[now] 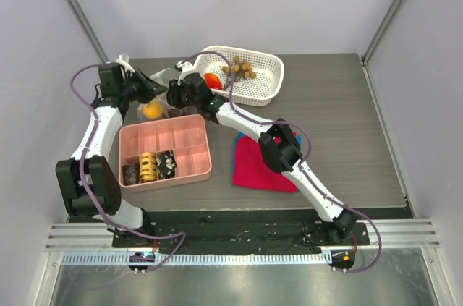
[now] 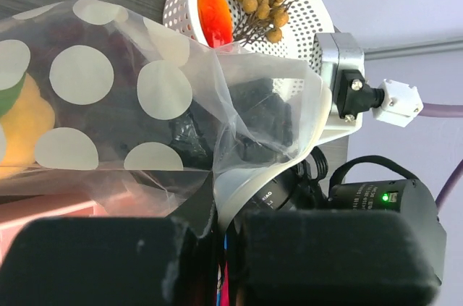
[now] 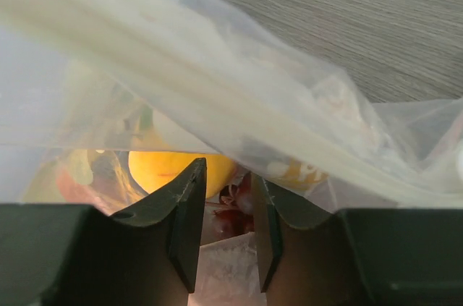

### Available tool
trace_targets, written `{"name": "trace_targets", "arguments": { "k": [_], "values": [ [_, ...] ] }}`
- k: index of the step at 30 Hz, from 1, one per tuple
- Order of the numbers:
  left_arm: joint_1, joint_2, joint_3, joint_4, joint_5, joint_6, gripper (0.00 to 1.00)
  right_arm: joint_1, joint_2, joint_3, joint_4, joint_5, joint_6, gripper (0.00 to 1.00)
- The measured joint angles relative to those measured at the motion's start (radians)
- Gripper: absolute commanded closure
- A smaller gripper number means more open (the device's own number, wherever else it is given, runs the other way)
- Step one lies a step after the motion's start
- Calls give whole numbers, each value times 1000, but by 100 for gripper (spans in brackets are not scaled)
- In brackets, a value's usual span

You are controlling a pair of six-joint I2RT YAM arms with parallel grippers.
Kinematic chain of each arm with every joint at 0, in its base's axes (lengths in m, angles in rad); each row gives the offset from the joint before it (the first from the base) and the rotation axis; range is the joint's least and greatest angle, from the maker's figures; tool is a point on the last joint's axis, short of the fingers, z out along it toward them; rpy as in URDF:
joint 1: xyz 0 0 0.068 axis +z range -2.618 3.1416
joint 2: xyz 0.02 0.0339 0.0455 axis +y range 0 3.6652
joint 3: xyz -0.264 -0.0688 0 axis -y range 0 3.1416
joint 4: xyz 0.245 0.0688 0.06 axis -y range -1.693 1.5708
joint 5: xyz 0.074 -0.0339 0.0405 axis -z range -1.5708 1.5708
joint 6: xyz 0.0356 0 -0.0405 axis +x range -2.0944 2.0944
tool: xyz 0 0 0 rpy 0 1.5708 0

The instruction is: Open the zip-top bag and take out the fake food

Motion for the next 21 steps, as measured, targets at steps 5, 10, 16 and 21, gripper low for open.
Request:
{"name": "trace_targets", "arguments": {
  "k": [5, 10, 16, 21],
  "values": [
    [0, 17, 0, 13, 10, -13, 100, -6, 5, 3, -30, 27, -45, 52],
    [0, 27, 8, 14, 16, -24, 100, -6, 5, 6, -58, 77, -128, 43],
    [-2, 29, 16, 15, 27, -37, 100, -9, 6, 6, -72, 88, -183, 38],
    [-6, 31, 16, 27, 48, -59, 100, -20, 17, 6, -63, 50, -183, 38]
  ]
}}
